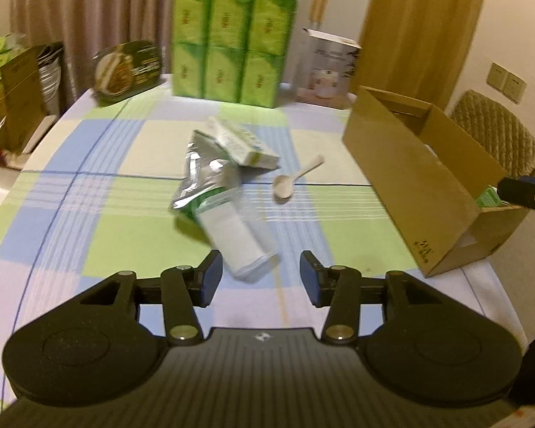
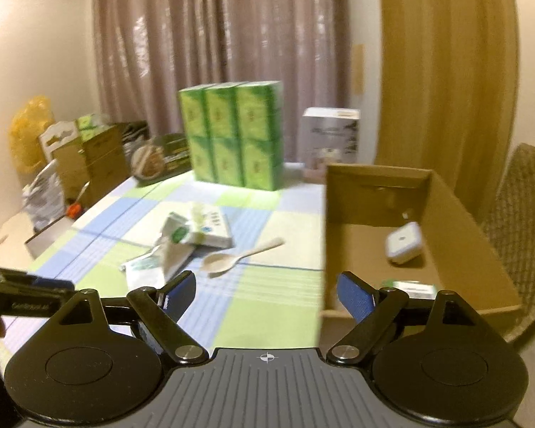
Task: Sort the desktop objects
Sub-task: 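Bring both tools back over the table toward the clear plastic container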
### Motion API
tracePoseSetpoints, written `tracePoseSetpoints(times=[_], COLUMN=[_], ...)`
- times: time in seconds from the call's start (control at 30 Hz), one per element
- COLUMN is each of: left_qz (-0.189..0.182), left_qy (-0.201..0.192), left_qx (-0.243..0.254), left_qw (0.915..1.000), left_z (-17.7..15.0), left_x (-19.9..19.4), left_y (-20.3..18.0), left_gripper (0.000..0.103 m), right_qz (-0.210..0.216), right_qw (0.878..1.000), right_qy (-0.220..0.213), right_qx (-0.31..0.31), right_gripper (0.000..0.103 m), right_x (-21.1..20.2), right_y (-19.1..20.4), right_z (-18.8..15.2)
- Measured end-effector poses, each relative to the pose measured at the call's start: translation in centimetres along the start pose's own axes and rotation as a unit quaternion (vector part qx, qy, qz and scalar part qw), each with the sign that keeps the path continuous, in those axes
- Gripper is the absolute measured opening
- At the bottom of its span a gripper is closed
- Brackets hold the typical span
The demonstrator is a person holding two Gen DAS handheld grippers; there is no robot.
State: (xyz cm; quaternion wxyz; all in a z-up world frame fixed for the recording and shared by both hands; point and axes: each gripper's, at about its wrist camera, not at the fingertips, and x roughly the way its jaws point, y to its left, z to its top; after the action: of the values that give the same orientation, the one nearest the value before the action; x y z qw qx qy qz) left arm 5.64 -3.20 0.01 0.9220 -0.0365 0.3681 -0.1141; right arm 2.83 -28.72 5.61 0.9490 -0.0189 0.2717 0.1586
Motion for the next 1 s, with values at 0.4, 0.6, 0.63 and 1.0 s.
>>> tracePoseSetpoints(times=[0.4, 0.6, 0.63, 1.0], left_qz=[0.029, 0.033, 0.038, 0.048], left_qy=[0.004, 0.016, 0.017, 0.031], left_qx=[0.009, 0.025, 0.029, 0.046], left_qw=[0.9995, 0.999, 0.9987, 0.9973], left_z=[0.1, 0.4, 0.5, 1.9], left_x=[-0.4, 0.4, 0.5, 4.0], left_y=[4.3, 5.9, 6.2, 9.0], left_gripper=[0.056, 0.065, 0.067, 0.079], right_qz=[0.047, 0.069, 0.074, 0.107], right_qw=[0.997, 0.992, 0.991, 0.983], right_qy=[0.038, 0.066, 0.07, 0.118], right_qx=[-0.047, -0.079, -0.082, -0.091], right_gripper=[0.086, 0.086, 0.086, 0.086], right_x=[2.6, 5.9, 6.5, 13.5], right_y=[4.3, 6.5, 6.8, 8.8], right_z=[-1.1, -1.5, -1.5, -1.7])
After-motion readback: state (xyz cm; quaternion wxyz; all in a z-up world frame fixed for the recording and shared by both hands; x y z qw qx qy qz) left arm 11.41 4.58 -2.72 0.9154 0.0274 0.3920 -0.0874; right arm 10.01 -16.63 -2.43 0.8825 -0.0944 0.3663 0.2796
